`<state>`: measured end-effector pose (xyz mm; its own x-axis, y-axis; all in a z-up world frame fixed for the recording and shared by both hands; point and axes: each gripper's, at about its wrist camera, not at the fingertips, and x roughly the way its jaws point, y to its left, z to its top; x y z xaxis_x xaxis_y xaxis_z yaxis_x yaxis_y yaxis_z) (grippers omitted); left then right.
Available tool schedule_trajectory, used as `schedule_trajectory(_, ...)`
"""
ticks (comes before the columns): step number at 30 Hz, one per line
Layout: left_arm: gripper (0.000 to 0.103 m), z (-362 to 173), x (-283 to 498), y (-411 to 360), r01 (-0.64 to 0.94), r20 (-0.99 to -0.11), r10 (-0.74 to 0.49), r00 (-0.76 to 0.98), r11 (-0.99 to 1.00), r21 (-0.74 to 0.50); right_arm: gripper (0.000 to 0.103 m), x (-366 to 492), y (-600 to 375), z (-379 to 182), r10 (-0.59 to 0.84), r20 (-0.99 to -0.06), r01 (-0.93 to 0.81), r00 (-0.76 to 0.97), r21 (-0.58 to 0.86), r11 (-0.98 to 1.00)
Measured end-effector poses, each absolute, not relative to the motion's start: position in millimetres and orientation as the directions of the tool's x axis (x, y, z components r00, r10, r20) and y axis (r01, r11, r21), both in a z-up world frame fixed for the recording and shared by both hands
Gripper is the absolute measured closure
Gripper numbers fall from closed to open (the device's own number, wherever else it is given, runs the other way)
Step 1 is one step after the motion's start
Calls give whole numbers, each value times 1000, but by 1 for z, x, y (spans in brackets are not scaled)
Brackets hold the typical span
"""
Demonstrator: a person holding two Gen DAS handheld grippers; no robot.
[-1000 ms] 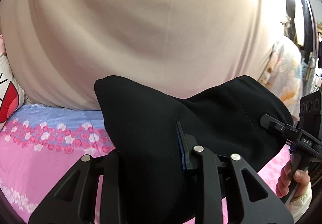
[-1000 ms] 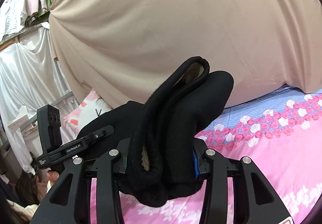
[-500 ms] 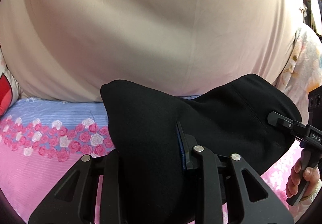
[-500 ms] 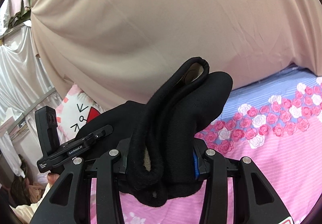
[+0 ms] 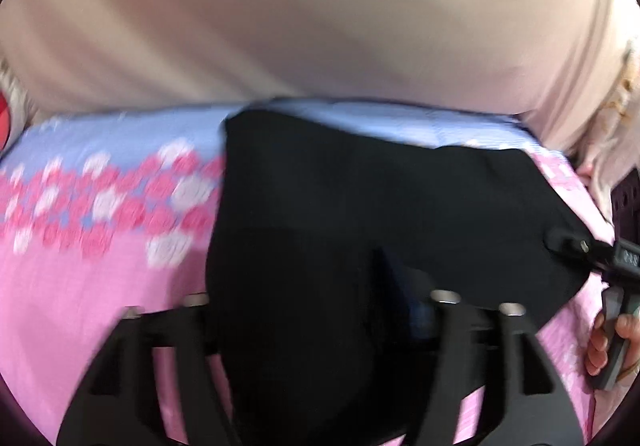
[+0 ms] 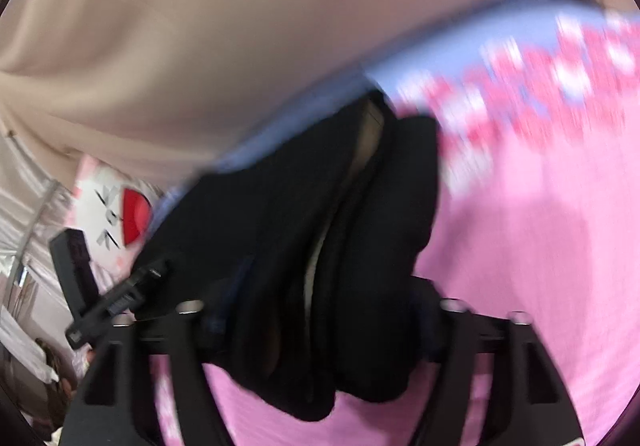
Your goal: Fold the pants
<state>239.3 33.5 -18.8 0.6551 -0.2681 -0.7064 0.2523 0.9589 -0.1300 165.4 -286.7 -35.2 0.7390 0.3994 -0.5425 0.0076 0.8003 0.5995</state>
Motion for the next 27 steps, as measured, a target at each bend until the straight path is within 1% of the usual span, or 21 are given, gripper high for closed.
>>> schedule_trajectory(1,5,-18,237,39,215,-715,-226,662,971,-107,29,157,-292,-35,409,-529,3,744,614,789)
schedule_trajectory(3,5,-10,223,62,148,-701,-152,696,987,-67,27,134,-305,-28,359,-549,69,755,610,789)
schedule_trajectory(5,6,10,206,85,65,-688,-51,724,998,-6,25,97,-319,-12,243,-521,138,818,589,796)
schedule_trajectory(6,6,20,198,94,16,-677,2,736,1000,20,27,80,-321,-2,167,-507,175,845,559,811)
schedule_trajectory(7,6,35,191,100,-26,-661,46,749,999,40,31,65,-317,15,122,-467,159,876,518,840)
schedule_trajectory(8,6,50,189,100,-35,-647,52,761,999,39,45,59,-308,30,122,-429,114,895,484,868)
schedule_trajectory(9,6,62,190,95,-24,-636,38,770,999,30,56,59,-296,43,125,-412,83,903,451,889)
schedule_trajectory(10,6,75,192,86,1,-618,7,786,1000,13,59,67,-277,57,139,-400,41,906,410,911)
schedule_trajectory(12,5,88,205,56,52,-609,-34,792,999,12,70,91,-246,71,187,-402,-32,897,362,932)
schedule_trajectory(14,5,80,224,29,71,-628,-35,777,997,32,73,129,-217,73,197,-448,-60,872,301,952)
schedule_trajectory(16,5,61,249,8,69,-672,-25,741,997,40,73,163,-203,64,194,-490,-60,850,275,959)
schedule_trajectory(18,5,41,269,-3,34,-700,15,714,998,56,73,185,-203,50,199,-522,-50,830,284,957)
schedule_trajectory(20,5,28,278,-9,0,-706,65,705,996,91,73,207,-208,34,168,-550,-12,818,275,961)
schedule_trajectory(22,5,12,288,-6,-8,-728,64,683,997,80,78,221,-223,18,119,-579,41,807,256,966)
schedule_trajectory(23,5,10,290,-6,-7,-733,56,678,998,69,87,226,-228,13,116,-589,55,800,265,963)
schedule_trajectory(24,5,6,292,-4,-5,-738,48,674,998,59,102,232,-239,6,120,-599,73,792,288,955)
schedule_trajectory(27,5,-2,296,-2,2,-736,41,675,998,58,103,234,-259,-3,143,-589,77,796,332,940)
